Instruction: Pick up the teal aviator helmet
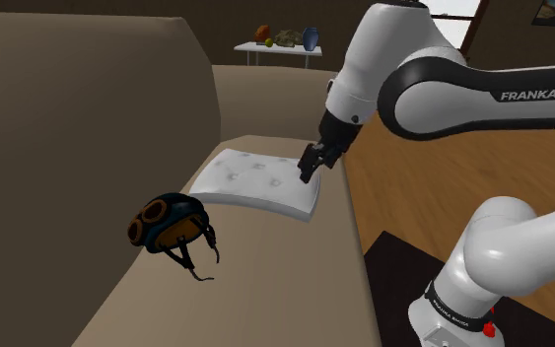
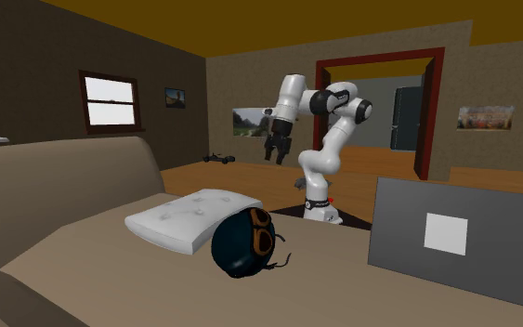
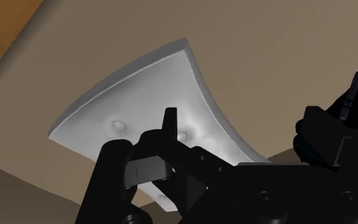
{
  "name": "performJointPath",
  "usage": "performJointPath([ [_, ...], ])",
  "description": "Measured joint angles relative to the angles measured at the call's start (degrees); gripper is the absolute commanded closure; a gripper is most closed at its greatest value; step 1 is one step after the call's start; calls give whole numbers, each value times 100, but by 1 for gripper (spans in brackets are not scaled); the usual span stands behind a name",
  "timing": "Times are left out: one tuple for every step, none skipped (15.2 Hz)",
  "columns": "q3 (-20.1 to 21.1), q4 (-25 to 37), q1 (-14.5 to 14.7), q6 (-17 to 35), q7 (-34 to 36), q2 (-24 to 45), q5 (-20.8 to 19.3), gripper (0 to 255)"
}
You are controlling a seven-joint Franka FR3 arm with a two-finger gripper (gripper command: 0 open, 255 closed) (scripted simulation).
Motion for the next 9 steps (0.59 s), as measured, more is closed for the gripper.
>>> performJointPath([
  [173, -72, -5, 195, 195, 46, 43, 0],
  [339, -83, -33, 371, 381, 134, 66, 0],
  [544, -84, -68, 575, 598, 261, 90, 0],
  [748, -72, -101, 742, 825, 358, 108, 0],
  [915, -75, -155, 916, 1013, 453, 105, 0],
  [1154, -95, -210, 1135, 1256, 578, 108, 0],
  [1426, -42, -299, 1335, 1534, 745, 83, 0],
  [1640, 3, -391, 1489, 1769, 864, 46, 0],
  [1882, 73, -530, 1667, 2011, 1034, -23, 0],
])
